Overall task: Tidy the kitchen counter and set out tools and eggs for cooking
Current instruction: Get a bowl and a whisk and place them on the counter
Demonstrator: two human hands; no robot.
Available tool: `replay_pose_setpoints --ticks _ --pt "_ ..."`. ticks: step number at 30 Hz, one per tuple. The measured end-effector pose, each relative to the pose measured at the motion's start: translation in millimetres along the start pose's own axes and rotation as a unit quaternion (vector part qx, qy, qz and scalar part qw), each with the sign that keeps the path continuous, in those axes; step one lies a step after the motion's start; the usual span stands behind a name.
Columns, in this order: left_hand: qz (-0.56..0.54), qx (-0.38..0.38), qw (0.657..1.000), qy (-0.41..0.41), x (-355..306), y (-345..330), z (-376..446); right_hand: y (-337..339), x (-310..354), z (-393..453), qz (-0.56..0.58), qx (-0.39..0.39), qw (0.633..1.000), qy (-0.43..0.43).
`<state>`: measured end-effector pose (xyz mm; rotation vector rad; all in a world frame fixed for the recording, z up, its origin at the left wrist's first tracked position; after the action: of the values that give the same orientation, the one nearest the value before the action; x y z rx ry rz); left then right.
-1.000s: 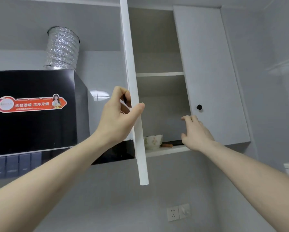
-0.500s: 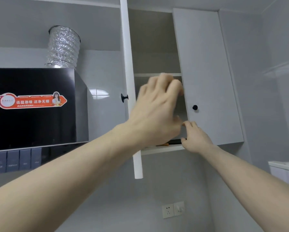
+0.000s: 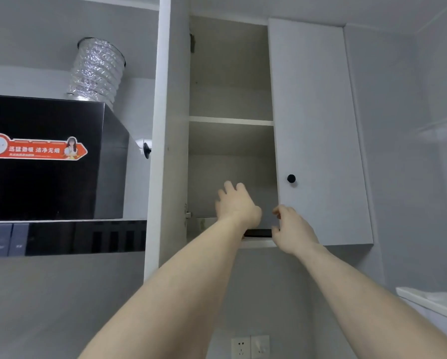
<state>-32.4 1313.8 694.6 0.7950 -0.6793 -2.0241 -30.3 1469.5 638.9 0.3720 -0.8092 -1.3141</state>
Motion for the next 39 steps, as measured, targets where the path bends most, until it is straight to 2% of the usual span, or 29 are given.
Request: replay_pose_setpoints --ticks 5,9,16,21,24,29,39 --pt "-0.047 -0.017 0.996 0.08 49 -47 10 -18 0 16 0.027 0.01 0.999 0.029" --pt "-0.029 -0.032 0.994 0.098 72 -63 28 -32 4 38 0.04 0.018 0.999 0.032" --pt "-0.071 -0.026 0.988 0.135 96 -98 62 -70 3 76 0.079 0.058 0.995 0.009" --pt "-0.04 -0.032 0.99 0.132 107 -123 75 -104 3 82 0.134 0.068 0.989 -0.011" --pt "-0.063 -0.031 0.988 0.135 114 -127 89 -114 0 85 0.143 0.054 0.988 -0.029" --pt "-0.091 -0.067 0.984 0.137 129 -130 107 -117 3 103 0.192 0.081 0.976 -0.054" --pt "-0.108 -0.079 0.983 0.126 133 -138 115 -139 9 124 0.156 0.131 0.977 -0.068"
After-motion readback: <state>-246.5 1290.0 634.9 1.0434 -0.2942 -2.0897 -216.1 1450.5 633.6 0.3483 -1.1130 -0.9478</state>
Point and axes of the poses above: each hand's wrist, its own z-axis towards the middle knuckle, its own y-axis out of the back of the hand, x = y × z, the point moved 5 cm from there along z, towards the middle knuckle, and after that the axes turned 4 degrees about x, right-handed, at the moved point
